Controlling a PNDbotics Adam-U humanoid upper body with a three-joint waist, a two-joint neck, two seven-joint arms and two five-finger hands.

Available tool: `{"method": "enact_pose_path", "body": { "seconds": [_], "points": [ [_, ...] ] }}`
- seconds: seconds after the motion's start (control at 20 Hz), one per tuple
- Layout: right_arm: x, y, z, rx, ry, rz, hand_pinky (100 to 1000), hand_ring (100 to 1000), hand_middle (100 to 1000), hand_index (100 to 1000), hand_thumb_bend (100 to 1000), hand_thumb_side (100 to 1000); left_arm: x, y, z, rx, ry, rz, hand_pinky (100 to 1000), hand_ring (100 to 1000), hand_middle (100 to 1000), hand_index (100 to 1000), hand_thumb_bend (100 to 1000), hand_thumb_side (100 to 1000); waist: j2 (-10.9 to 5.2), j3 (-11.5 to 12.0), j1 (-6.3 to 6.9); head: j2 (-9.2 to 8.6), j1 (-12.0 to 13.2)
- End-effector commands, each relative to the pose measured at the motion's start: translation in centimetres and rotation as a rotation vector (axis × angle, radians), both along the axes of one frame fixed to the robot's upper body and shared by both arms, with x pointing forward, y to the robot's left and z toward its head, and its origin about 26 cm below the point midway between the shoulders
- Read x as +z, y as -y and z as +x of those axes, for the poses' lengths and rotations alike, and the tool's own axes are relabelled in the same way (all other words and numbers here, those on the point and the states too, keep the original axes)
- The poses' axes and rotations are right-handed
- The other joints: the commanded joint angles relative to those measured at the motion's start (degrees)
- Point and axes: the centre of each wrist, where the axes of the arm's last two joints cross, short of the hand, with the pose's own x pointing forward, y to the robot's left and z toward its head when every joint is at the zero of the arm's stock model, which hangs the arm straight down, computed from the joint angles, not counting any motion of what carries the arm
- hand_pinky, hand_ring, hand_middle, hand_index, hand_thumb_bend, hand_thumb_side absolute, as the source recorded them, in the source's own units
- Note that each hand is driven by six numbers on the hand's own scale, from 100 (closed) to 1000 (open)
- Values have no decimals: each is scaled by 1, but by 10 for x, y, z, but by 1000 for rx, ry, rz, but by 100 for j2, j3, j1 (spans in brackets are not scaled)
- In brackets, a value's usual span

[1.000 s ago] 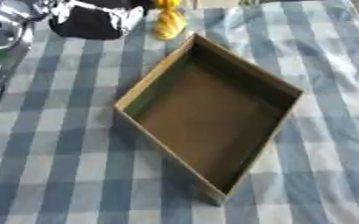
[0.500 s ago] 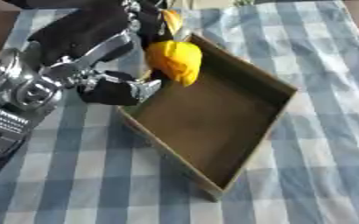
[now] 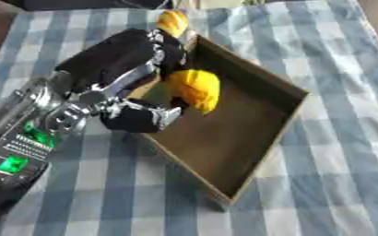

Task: Pick up objects on the table and place them in the box.

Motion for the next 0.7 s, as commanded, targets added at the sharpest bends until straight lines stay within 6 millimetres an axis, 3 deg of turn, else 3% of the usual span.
{"method": "enact_pose_path", "body": {
  "seconds": [0.05,0.1,0.15,0.2,0.25,0.3,0.35,0.45,0.5,0.55,0.7],
  "points": [
    [8,1,-4,-9,26,-14,811,859,651,815,237,399,-2,4,5,16,12,28,654,541,496,638,228,100,-94,-6,-3,1,2],
    [7,1,-4,-10,25,-13,811,859,651,814,237,399,-4,4,7,17,9,42,664,553,510,654,240,100,-90,-6,3,0,2],
    [7,1,-4,-11,23,-11,810,859,651,815,238,399,-7,5,10,17,0,69,717,644,608,767,296,100,-85,-8,11,-1,4],
    [7,1,-4,-12,22,-10,810,859,651,815,239,399,-9,6,12,16,-9,94,724,657,621,783,302,100,-82,-8,15,-2,4],
    [7,1,-4,-13,21,-8,810,859,650,814,239,398,-11,6,14,14,-25,124,811,773,750,901,356,100,-76,-10,20,-6,3],
    [6,1,-4,-14,21,-7,810,859,650,814,239,398,-14,7,16,13,-43,154,818,782,757,906,359,100,-73,-10,21,-8,0],
    [6,1,-4,-14,20,-6,810,859,650,814,240,398,-16,7,18,14,-63,181,881,848,830,950,386,159,-69,-11,23,-6,0],
    [6,1,-4,-15,19,-4,809,859,649,814,241,399,-20,9,22,17,-94,235,922,901,899,1000,435,281,-66,-12,22,-1,1],
    [6,1,-3,-15,18,-3,809,858,649,814,242,398,-20,9,23,20,-95,248,935,914,912,1000,465,317,-66,-12,21,-1,4],
    [6,1,-4,-16,17,-2,809,859,649,813,243,399,-18,8,24,24,-87,249,944,925,923,1000,524,431,-66,-11,19,-3,2],
    [5,1,-4,-20,14,1,808,859,649,813,244,398,-9,5,21,44,-15,185,936,923,908,1000,574,481,-71,-3,21,-8,-11]
  ]
}}
